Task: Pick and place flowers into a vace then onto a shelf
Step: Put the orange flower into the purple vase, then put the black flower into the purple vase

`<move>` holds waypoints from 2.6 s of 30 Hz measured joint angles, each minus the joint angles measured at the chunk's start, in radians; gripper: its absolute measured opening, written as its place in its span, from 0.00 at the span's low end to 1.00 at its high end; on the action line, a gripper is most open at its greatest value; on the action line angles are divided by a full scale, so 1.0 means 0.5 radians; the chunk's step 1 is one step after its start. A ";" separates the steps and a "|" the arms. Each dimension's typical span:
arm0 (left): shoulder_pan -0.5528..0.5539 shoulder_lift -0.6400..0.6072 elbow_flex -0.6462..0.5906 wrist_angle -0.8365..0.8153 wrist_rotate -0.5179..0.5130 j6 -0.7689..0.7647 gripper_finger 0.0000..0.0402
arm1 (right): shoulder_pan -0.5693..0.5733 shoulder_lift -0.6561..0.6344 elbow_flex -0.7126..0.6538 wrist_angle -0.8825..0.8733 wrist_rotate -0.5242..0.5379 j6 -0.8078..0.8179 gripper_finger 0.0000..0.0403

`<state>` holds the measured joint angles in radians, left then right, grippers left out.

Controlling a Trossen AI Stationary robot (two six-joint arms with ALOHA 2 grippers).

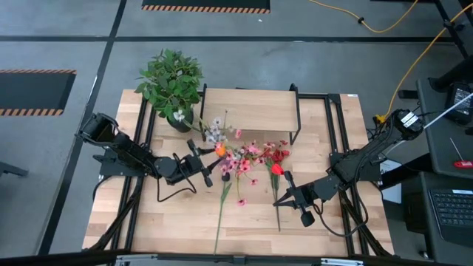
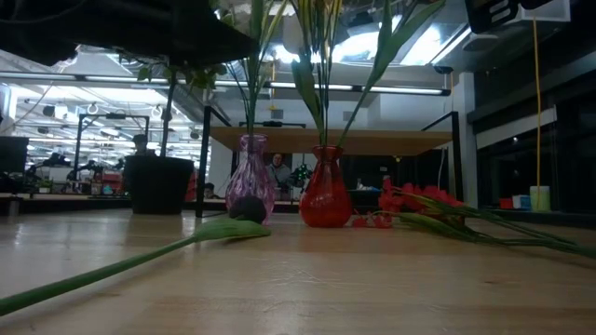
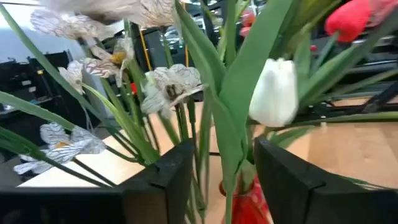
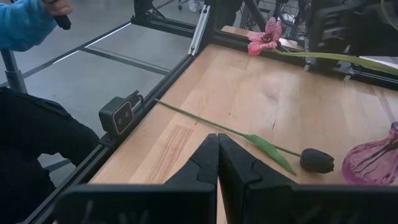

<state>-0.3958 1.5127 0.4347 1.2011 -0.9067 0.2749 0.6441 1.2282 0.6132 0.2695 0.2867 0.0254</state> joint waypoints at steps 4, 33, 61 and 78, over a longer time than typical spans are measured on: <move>-0.066 0.000 0.000 0.000 -0.023 0.001 0.45 | 0.000 0.001 0.000 0.000 0.000 0.001 0.02; -0.626 -0.002 0.000 -0.333 -0.194 -0.641 0.01 | -0.016 -0.002 -0.002 0.135 0.009 0.132 0.02; -0.631 -0.002 0.000 -0.482 -0.190 -0.689 0.01 | -0.271 -0.612 -0.002 -0.125 0.016 -0.327 0.02; -0.598 -0.002 0.498 -1.894 0.144 -1.651 0.00 | -0.271 -0.612 -0.002 -0.124 0.016 -0.330 0.02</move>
<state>-0.6949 1.5116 0.6837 0.2543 -0.8345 -0.5507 0.5087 0.9222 0.6121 0.2073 0.2947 -0.1394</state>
